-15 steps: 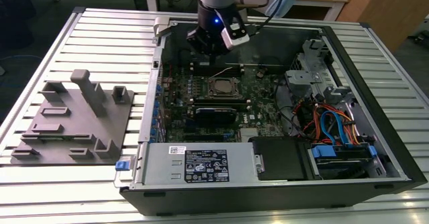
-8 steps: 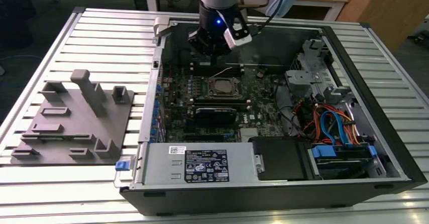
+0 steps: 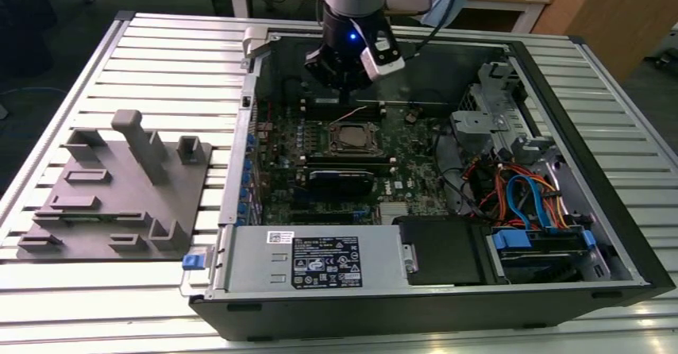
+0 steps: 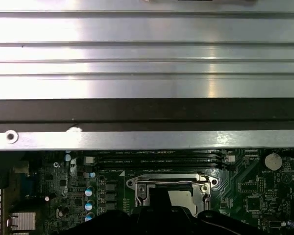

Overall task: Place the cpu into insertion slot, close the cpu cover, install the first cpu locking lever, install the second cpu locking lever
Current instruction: 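Install the first cpu locking lever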

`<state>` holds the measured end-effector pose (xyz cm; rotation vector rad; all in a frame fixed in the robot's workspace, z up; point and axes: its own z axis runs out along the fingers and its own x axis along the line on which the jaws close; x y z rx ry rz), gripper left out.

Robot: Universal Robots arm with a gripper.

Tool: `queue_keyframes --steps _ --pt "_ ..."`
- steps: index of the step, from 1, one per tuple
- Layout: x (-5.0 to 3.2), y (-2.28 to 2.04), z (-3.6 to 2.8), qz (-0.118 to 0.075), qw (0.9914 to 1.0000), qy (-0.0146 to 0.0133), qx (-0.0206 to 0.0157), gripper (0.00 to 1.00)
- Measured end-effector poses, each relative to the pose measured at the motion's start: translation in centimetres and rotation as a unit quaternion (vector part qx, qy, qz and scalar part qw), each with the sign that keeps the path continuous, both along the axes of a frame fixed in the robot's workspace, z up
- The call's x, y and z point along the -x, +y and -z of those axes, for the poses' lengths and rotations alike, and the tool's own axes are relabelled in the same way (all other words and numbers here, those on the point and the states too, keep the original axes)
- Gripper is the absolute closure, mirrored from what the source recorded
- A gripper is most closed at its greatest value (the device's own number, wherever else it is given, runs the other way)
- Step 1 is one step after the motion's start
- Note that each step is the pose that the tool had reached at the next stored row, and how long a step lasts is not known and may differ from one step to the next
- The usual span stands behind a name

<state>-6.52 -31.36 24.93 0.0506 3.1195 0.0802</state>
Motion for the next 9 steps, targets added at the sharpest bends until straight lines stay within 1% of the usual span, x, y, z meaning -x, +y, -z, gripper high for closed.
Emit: queue_keyframes --steps 2,9 --pt "-0.17 0.00 0.07 0.003 1.00000 0.0000 0.0000 0.90" --pt "-0.21 0.00 0.12 0.003 1.00000 -0.0001 -0.0001 0.90"
